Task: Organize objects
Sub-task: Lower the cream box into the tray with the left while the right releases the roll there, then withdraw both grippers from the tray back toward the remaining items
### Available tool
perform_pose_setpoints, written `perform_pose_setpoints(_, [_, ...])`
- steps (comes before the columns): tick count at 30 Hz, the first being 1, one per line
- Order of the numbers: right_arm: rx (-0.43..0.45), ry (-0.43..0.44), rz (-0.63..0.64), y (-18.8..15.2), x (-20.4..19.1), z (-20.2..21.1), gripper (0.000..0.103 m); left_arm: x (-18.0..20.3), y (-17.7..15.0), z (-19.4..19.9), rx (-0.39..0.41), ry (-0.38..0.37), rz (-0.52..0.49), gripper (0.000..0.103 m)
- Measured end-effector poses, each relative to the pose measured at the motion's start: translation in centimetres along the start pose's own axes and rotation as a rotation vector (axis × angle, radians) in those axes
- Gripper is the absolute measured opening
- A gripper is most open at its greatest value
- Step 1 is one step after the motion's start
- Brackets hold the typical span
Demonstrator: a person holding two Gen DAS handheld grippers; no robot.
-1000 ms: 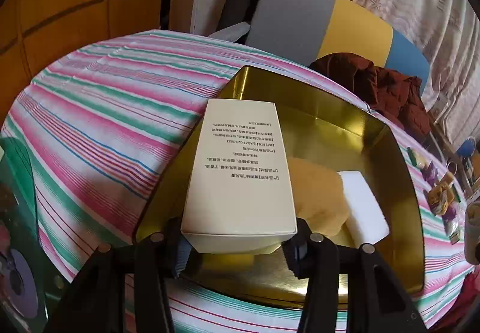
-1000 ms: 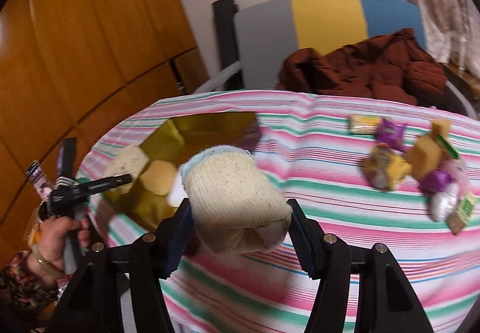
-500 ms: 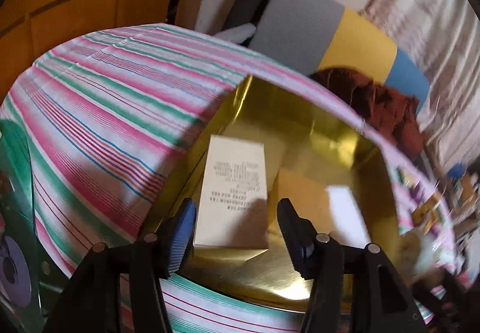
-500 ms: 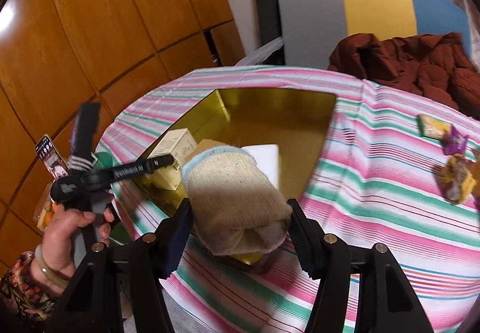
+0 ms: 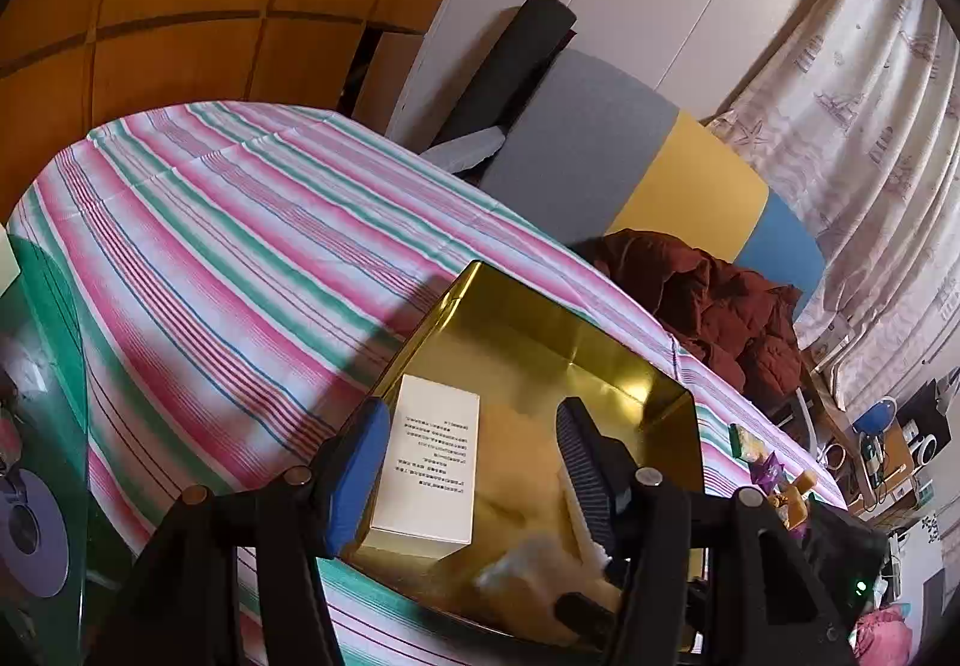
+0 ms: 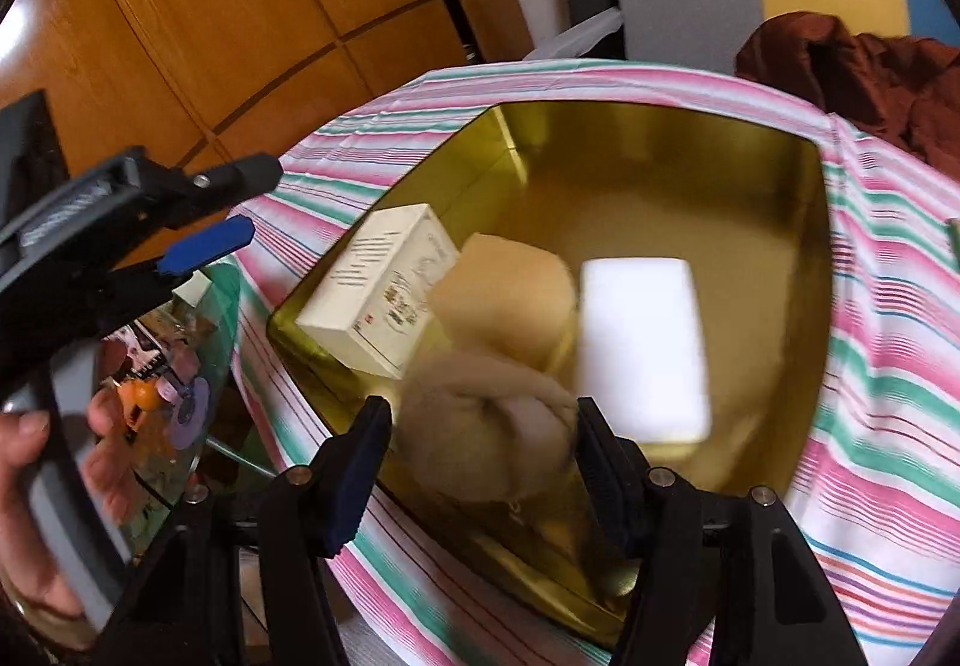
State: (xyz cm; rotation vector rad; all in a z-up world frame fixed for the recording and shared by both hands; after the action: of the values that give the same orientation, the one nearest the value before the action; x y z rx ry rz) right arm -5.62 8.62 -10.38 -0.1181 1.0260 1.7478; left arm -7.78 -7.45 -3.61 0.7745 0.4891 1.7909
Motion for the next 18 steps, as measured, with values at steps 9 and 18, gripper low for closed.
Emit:
perform_pose_setpoints(9, [0.089,-0.001,-0.027,0.3,-0.2,2.6,0.076,1.1,-0.5,0.2,-0.006,-0.017,-0.015,0.059])
perform_pose_setpoints(18, [0.186,-0.087,0.003,0.2,0.3,7.8,0.079,4.4,-2.2,0.6,-0.017,-0.056,-0.114,0.059])
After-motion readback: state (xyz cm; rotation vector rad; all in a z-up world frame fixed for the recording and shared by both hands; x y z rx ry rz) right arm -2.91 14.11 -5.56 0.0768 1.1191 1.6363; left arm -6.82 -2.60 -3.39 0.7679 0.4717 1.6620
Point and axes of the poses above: each gripper's, at about its wrist camera, not at the fingertips, and z roughly against the way its jaws point, x to its right, y to its top, the point moved 6 cm from there along -z, roughly the way its jaws point, and after that the axes turned 13 degrees about y, right-handed, at the moved point
